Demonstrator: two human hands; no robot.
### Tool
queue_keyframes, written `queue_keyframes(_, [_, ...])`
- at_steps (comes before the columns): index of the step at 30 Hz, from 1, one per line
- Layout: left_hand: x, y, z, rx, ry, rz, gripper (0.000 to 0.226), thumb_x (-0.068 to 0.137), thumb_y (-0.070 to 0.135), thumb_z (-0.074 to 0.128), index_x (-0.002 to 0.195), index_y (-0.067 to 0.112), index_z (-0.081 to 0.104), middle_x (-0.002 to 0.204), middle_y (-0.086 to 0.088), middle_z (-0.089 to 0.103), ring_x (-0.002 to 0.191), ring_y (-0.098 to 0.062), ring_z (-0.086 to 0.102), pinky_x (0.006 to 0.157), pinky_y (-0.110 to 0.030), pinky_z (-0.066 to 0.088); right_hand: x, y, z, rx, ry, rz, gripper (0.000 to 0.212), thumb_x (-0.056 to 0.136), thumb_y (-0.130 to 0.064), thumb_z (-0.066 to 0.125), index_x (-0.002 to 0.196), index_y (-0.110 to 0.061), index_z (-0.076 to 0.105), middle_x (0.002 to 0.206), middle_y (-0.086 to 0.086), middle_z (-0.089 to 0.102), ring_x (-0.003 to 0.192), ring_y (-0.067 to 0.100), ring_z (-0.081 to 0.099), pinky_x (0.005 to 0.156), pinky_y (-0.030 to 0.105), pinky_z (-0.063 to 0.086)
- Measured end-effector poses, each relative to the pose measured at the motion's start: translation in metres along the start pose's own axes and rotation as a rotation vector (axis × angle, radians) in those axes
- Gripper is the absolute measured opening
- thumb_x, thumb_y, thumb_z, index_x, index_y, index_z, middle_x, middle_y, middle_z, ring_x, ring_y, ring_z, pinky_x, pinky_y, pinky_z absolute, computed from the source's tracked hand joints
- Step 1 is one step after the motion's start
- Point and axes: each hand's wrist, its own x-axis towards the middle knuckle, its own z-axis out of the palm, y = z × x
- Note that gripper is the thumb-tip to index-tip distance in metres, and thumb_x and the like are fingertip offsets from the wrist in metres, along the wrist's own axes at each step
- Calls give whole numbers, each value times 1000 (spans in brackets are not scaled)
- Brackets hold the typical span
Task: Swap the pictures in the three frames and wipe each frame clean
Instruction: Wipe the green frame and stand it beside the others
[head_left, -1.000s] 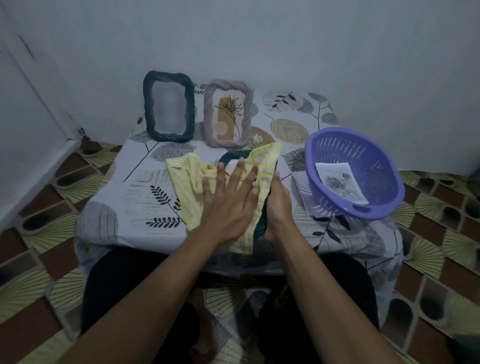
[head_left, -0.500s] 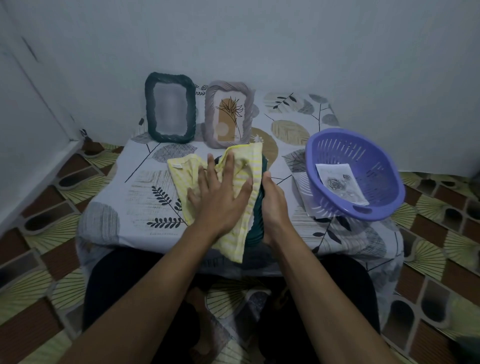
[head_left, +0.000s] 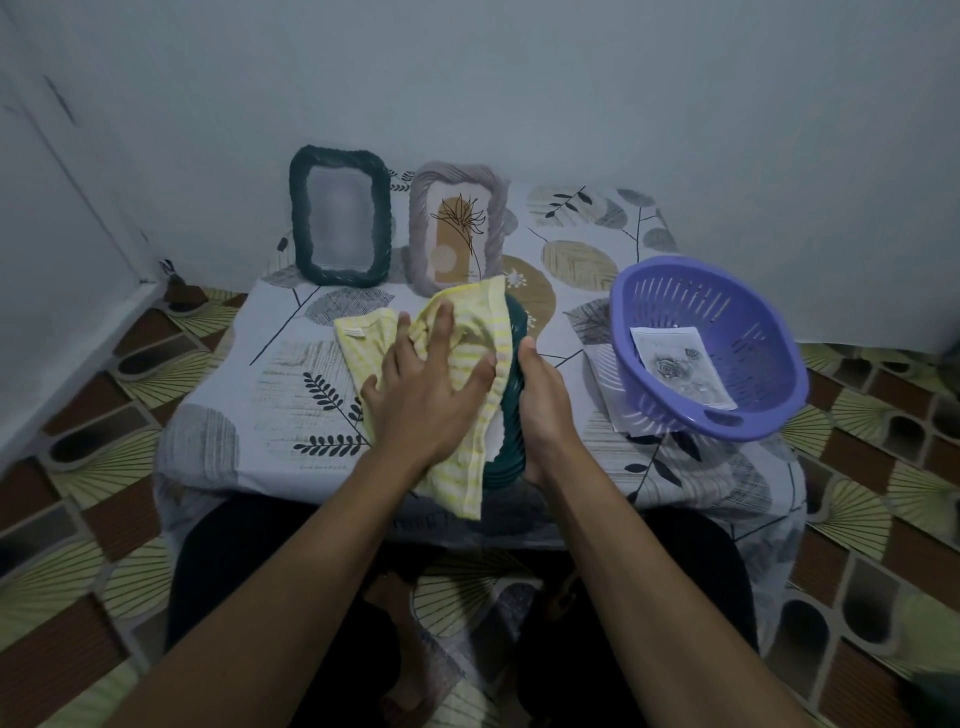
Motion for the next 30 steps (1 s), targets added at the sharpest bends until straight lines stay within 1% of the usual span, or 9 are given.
queue_keyframes(3, [12,-5,0,-81,41,-99,59,98,66,17,152,51,1,165,-10,12,146,-35,24,110,-64,16,-3,1,1,-21,-13,-6,47,109,-39,31,122,-12,67,115,9,73,107,26,70,98,47,54])
queue_keyframes(6, [25,-11,1,-300,134,-178,53,105,50,21,156,39,10,161,-14,23,144,-37,29,113,-62,22,-6,2,3,-76,13,-48,46,109,-40,31,122,-14,66,116,7,73,106,22,70,95,42,55])
queue_keyframes(9, [19,-16,3,-404,199,-11,52,106,39,27,157,29,18,160,-15,20,146,-33,24,117,-50,24,-7,1,4,-37,57,-70,48,108,-42,32,124,-11,64,117,6,72,108,22,68,98,43,54])
queue_keyframes(12, [-4,-20,11,-423,56,113,51,106,33,29,156,30,21,162,-14,12,150,-27,13,120,-46,21,0,-2,3,1,134,-96,49,107,-43,33,131,-11,61,124,7,69,115,24,65,103,48,51])
queue_keyframes(17, [-33,-30,21,-270,-54,378,61,101,49,21,158,32,9,166,-3,-8,151,-7,-11,124,-42,7,9,0,-5,84,189,-74,46,106,-47,34,126,-18,63,124,3,69,115,23,65,104,49,50])
queue_keyframes(19, [-30,-31,18,-204,-79,353,65,99,54,18,159,36,0,166,2,-17,152,-12,-16,124,-45,5,9,4,-2,90,181,-72,52,104,-51,35,133,-16,60,128,4,67,118,24,64,105,50,49])
queue_keyframes(22, [-14,-23,8,-137,-40,280,69,95,58,14,156,39,-9,165,-1,-21,153,-23,-11,123,-52,11,4,5,7,59,136,-75,53,105,-49,34,134,-13,59,127,7,68,118,25,64,105,50,49])
queue_keyframes(26, [22,-14,-11,-234,24,41,59,102,56,21,155,44,-2,167,-5,-4,150,-36,13,115,-59,25,-3,8,12,6,50,-28,49,108,-43,33,126,-10,65,114,8,73,107,25,70,100,50,52])
queue_keyframes(30, [35,-11,-14,-398,112,-86,71,99,62,35,156,37,1,164,-12,0,149,-39,12,116,-57,21,-3,8,10,40,36,-4,44,109,-39,32,116,-15,67,115,10,73,106,26,70,99,49,53])
